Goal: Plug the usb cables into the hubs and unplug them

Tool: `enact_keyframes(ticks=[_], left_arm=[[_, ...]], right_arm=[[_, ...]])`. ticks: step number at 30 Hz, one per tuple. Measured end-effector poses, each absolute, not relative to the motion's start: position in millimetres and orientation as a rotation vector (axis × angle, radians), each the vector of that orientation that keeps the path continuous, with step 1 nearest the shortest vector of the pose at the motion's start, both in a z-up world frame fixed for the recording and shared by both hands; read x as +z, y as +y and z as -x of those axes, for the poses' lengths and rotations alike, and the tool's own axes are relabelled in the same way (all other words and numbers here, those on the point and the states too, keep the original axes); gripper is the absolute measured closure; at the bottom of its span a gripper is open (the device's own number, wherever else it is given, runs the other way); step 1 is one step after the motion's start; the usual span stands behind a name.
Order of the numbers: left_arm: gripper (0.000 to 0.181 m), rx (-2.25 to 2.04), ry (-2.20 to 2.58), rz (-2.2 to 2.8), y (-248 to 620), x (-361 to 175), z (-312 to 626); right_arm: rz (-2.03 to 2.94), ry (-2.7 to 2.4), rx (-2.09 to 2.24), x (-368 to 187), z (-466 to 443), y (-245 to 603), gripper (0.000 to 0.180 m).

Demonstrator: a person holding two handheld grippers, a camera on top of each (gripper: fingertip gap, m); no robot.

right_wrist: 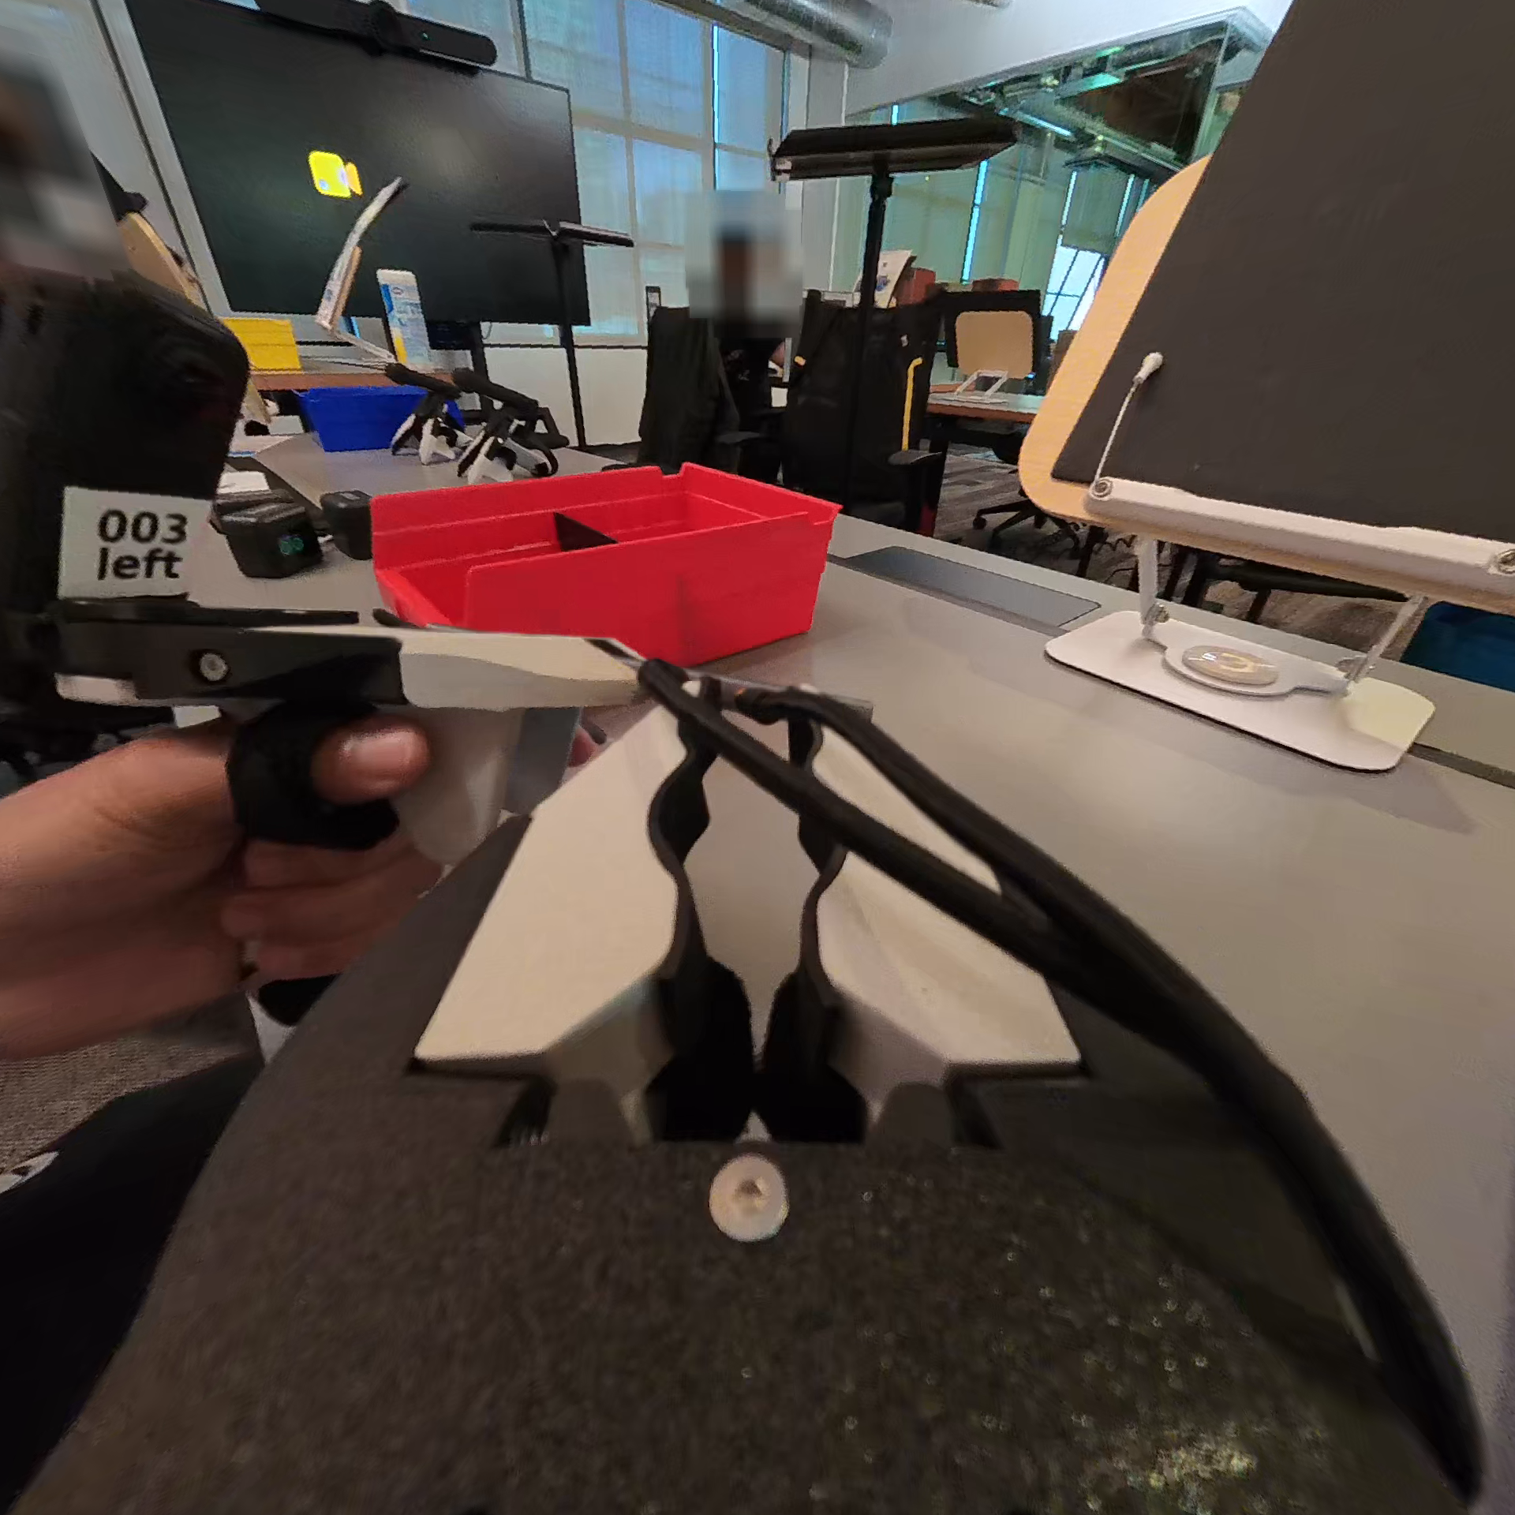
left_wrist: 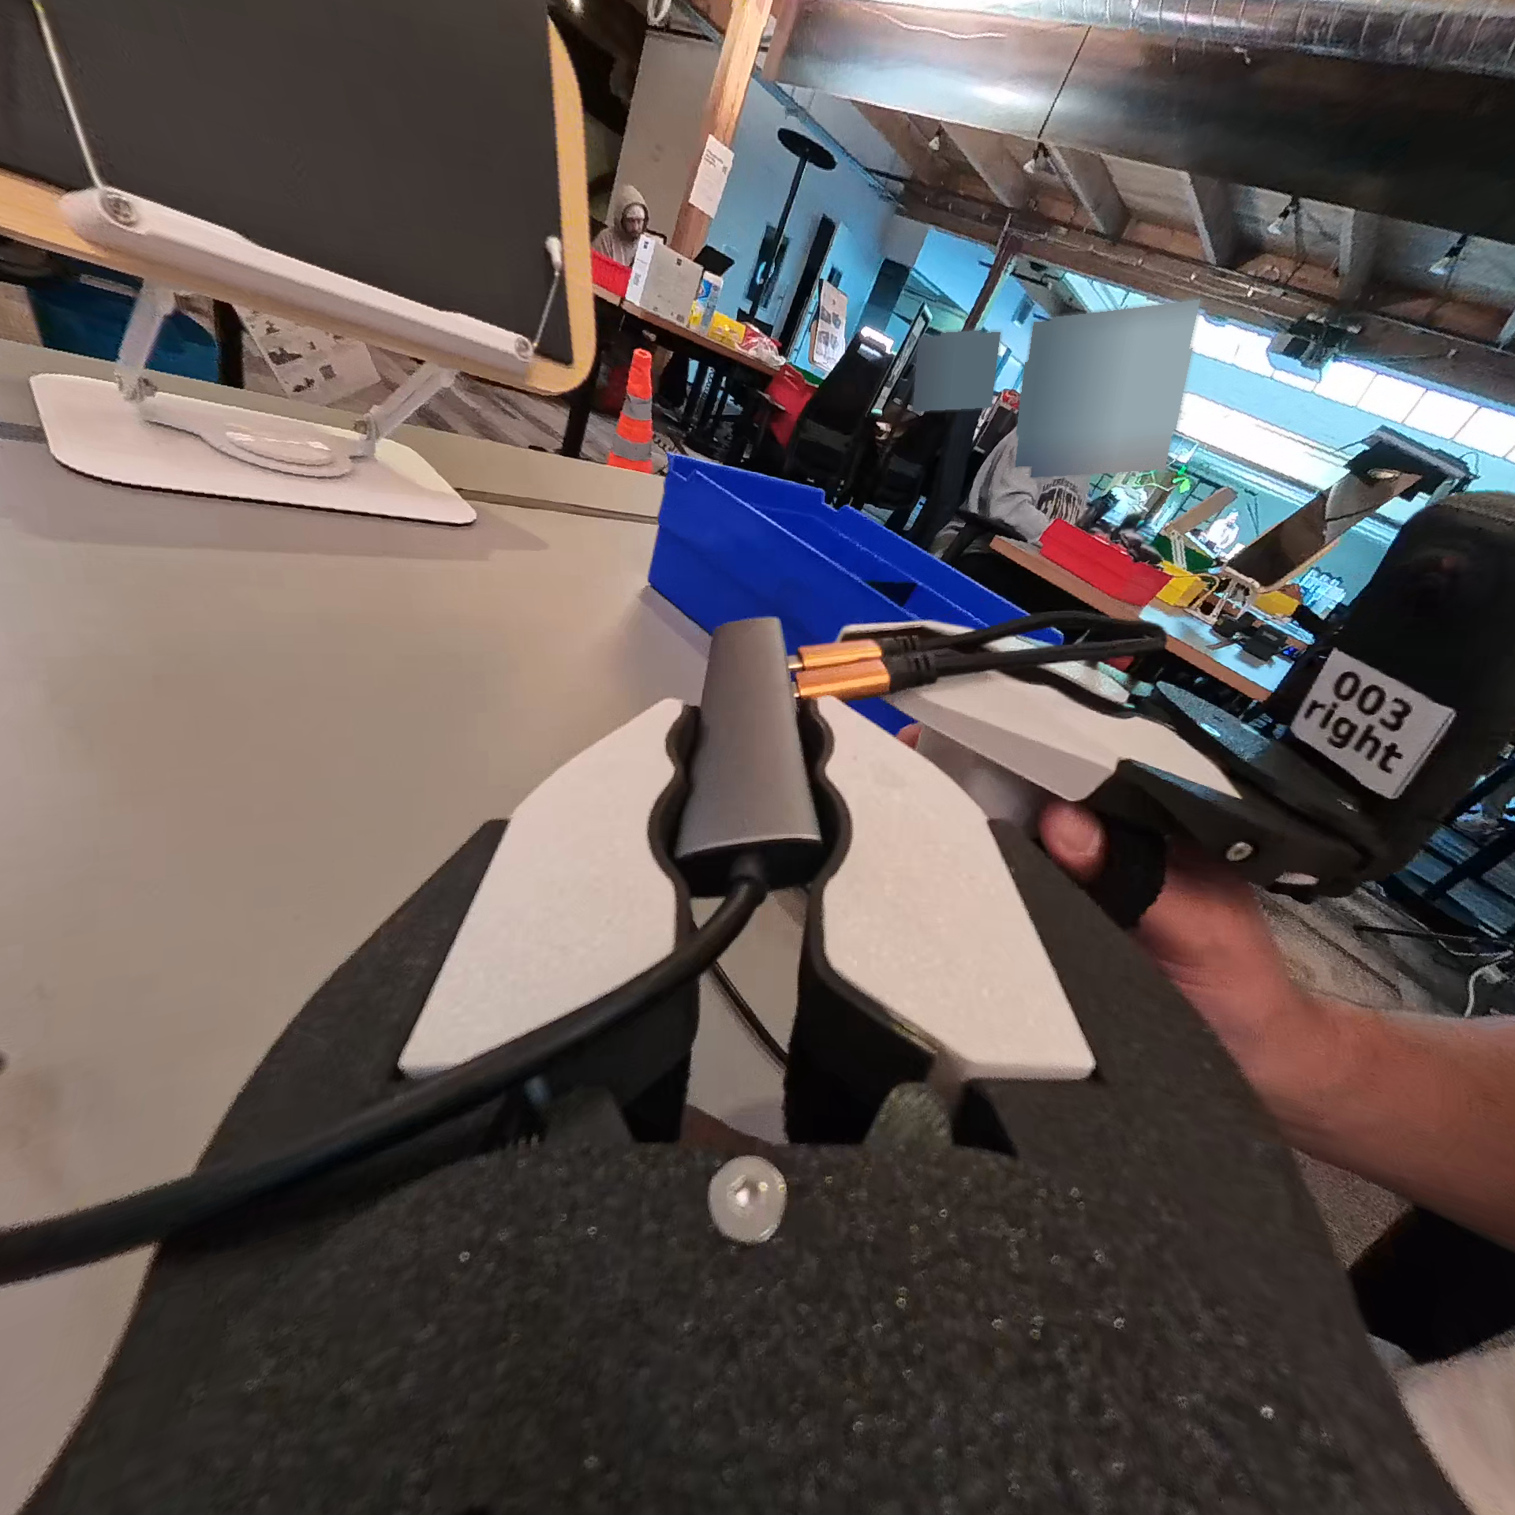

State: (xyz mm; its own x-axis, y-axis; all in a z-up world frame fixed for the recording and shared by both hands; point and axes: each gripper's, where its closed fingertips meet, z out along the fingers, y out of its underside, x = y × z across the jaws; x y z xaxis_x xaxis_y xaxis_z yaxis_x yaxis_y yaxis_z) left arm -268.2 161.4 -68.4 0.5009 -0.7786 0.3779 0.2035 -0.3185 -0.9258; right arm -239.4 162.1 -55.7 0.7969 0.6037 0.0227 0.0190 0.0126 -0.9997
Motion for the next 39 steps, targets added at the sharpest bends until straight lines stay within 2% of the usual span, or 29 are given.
enact_keyframes(ticks=[4,39], left_arm=[[0.156,-1.066,0.515,1.612,160,-71,266],[0.156,-0.954,0.638,1.54,167,-62,272]], right_arm=[[1.532,-0.535,0.484,-59,237,163,0.169],[1.582,-0.569,0.518,-62,241,162,0.169]])
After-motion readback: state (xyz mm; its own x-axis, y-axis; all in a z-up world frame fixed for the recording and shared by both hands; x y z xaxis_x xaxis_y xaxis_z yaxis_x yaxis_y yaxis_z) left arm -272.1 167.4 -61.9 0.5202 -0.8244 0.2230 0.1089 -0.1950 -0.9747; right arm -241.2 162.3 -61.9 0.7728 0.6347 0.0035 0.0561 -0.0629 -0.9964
